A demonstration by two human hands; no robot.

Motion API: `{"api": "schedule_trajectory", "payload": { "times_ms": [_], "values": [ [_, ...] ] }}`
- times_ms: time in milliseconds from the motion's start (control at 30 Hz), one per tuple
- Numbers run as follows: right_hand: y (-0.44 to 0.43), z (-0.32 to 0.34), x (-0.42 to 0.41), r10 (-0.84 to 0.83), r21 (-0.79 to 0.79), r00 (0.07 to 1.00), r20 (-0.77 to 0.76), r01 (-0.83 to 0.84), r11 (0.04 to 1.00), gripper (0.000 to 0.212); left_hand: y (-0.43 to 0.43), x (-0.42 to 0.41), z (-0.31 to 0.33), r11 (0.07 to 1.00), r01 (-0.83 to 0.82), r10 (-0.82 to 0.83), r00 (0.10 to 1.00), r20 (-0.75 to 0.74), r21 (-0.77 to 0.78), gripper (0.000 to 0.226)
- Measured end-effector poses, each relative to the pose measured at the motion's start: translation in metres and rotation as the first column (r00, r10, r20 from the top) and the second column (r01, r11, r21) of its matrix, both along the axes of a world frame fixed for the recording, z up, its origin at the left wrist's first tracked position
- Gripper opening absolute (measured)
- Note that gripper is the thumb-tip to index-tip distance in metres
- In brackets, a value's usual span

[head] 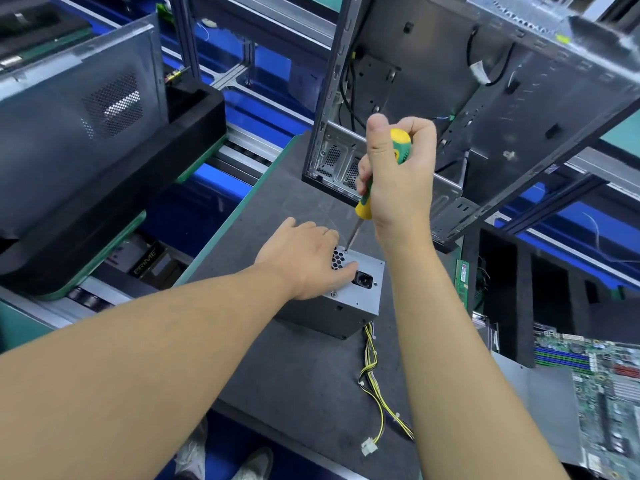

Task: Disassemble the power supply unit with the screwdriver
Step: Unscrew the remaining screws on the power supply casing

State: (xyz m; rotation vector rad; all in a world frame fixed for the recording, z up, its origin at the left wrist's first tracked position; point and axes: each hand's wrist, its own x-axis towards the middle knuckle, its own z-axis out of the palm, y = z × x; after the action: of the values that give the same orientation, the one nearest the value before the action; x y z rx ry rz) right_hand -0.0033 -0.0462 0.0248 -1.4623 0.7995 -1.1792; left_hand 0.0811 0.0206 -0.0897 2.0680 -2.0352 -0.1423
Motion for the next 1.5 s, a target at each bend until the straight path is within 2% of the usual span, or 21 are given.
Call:
{"api": "schedule_trajectory", "payload": {
  "times_ms": [133,300,433,567,667,733,833,933,1000,1100,1200,1300,1400,1500],
  "values": [
    [0.0,-0.002,-0.009,-0.053,-0.01,0.999,-0.002,0.053,0.999,0.015,0.0,0.0,-0.001,1.0,-0.002,0.002,1.0,0.007,-0.002,0.04],
    [0.005,0.001,-0.007,-0.01,0.079,0.996,0.09,0.003,0.997,0.027,-0.001,0.0,0.0,1.0,-0.01,0.01,1.0,0.025,0.0,0.04],
    [0.007,0.0,0.002,-0.027,0.144,0.989,0.146,0.006,0.989,0.015,0.001,-0.001,0.001,1.0,-0.009,0.009,1.0,0.007,0.007,0.039],
    [0.003,-0.002,0.001,-0.016,0.073,0.986,0.165,0.004,0.997,0.032,0.001,0.0,0.001,1.0,-0.009,0.009,1.0,0.015,0.01,0.041],
    [0.0,-0.002,-0.006,-0.084,0.007,0.988,0.126,0.084,0.996,0.025,-0.001,0.0,0.0,1.0,-0.016,0.016,1.0,0.013,0.007,0.041],
    [-0.001,-0.003,-0.01,-0.103,0.025,0.991,0.087,0.102,0.995,0.026,-0.001,0.0,0.0,1.0,-0.016,0.016,1.0,0.014,0.008,0.042],
    [-0.002,-0.002,-0.008,-0.06,0.08,0.995,0.084,0.053,0.995,0.035,-0.001,0.0,0.0,1.0,-0.022,0.022,0.999,0.024,-0.002,0.044],
    [-0.003,0.001,-0.002,-0.03,0.173,0.988,0.149,0.004,0.985,0.026,0.0,0.0,0.0,1.0,-0.019,0.019,0.999,0.03,0.002,0.043],
    [-0.005,0.002,0.0,0.003,0.219,0.985,0.172,-0.041,0.975,0.03,0.0,0.0,0.0,1.0,-0.016,0.016,1.0,0.022,0.001,0.042],
    [-0.007,-0.002,-0.002,0.058,0.134,0.992,0.114,-0.073,0.988,0.036,-0.001,0.0,0.0,1.0,-0.013,0.013,1.0,0.015,0.003,0.041],
    [-0.007,-0.003,-0.004,0.027,0.061,0.997,0.071,-0.031,0.998,0.028,-0.001,0.001,0.0,1.0,-0.017,0.017,1.0,0.003,0.003,0.041],
    [-0.008,-0.003,-0.008,0.047,0.084,0.996,0.076,-0.054,0.995,0.015,-0.001,0.002,-0.001,1.0,-0.017,0.017,1.0,0.007,0.01,0.042],
    [-0.009,-0.002,-0.008,0.127,0.137,0.983,0.134,-0.145,0.98,0.027,-0.001,0.002,0.0,1.0,-0.016,0.016,1.0,0.003,0.014,0.041],
    [-0.007,0.0,-0.001,0.062,0.198,0.99,0.127,-0.086,0.976,0.023,0.0,0.001,0.001,1.0,-0.013,0.014,1.0,-0.006,0.014,0.04]
  ]
}}
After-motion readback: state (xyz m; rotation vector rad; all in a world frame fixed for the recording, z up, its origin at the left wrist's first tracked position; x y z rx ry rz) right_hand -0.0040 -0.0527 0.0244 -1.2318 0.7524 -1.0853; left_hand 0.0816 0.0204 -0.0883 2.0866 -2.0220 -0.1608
